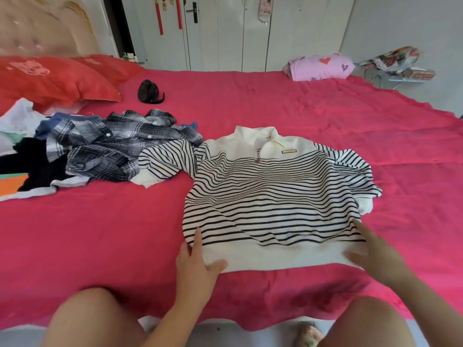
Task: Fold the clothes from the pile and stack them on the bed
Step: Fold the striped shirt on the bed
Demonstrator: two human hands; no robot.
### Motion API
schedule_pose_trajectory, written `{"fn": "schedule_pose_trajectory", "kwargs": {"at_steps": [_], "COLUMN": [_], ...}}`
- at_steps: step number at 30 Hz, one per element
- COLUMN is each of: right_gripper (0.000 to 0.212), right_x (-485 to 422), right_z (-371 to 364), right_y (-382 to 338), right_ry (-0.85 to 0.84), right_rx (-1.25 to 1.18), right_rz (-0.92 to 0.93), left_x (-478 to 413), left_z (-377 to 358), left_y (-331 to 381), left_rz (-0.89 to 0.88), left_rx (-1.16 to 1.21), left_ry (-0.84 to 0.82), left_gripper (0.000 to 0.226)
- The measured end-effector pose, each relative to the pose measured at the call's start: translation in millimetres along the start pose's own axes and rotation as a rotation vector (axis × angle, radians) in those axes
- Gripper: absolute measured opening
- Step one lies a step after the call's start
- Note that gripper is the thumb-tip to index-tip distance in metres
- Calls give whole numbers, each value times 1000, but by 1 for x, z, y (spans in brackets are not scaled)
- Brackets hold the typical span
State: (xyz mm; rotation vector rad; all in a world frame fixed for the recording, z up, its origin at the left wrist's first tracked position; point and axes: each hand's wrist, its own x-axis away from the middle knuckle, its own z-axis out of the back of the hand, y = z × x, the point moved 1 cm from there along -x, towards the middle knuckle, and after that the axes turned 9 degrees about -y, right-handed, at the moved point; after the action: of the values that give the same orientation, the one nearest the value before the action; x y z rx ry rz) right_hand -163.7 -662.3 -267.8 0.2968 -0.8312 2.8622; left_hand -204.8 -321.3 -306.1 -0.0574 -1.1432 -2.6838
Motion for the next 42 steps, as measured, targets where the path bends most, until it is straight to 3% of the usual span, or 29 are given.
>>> {"fn": "schedule_pose_trajectory", "kwargs": {"at_steps": [2, 5, 9, 14, 17, 21, 25, 28, 33, 36, 39, 42], "right_gripper": [59, 50, 46, 37, 39, 63, 49, 36, 38, 40, 45, 50], "right_x": [-1, -3, -6, 4, 8, 10, 3, -1, 0, -4, -8, -13], "right_z": [2, 7, 18, 60, 68, 44, 20, 9, 12, 25, 24, 8], "right_y": [-6, -14, -21, -25, -21, -13, -1, 9, 3, 5, 2, -23], "right_ry": [93, 207, 283, 350, 232, 37, 82, 87, 137, 212, 116, 182], "right_rx": [-103, -292, -428, -347, -262, -119, -246, -204, -100, -25, 184, 274], "right_rz": [4, -25, -28, 18, -57, -181, -281, -315, -219, -220, -290, -160], "left_x": [-2, -2, -1, -5, -1, 6, -6, -11, -14, -13, -15, -24], "left_z": [4, 14, 28, 71, 81, 58, 44, 37, 32, 39, 39, 31], "left_y": [7, 22, 43, 57, 53, 35, 17, 11, 16, 15, 16, 34], "left_rz": [-49, -104, -148, -189, -91, 11, 152, 210, -104, -44, 17, -89], "left_rx": [142, 256, 358, 210, 30, -214, 102, 159, 23, -200, -471, -545], "left_ry": [39, 155, 234, 372, 283, 152, 105, 64, 98, 128, 89, 64], "left_gripper": [68, 48, 42, 43, 53, 62, 56, 53, 62, 56, 51, 53]}}
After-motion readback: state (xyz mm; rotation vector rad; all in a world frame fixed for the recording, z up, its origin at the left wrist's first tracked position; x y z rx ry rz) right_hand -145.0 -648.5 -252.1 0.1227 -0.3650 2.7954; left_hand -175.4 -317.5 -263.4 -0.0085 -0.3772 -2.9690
